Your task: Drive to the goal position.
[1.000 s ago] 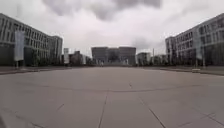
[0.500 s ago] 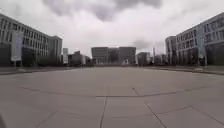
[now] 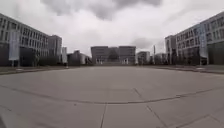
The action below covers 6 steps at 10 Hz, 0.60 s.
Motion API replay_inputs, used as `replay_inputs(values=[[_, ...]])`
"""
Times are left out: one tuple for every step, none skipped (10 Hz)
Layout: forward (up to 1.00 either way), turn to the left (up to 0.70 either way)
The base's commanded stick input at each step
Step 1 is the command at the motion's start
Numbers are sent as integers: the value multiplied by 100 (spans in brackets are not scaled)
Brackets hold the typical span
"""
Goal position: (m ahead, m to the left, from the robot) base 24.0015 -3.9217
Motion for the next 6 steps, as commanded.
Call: replay_inputs(values=[[70,1],[70,1],[70,1],[70,1],[70,1],[70,1]])
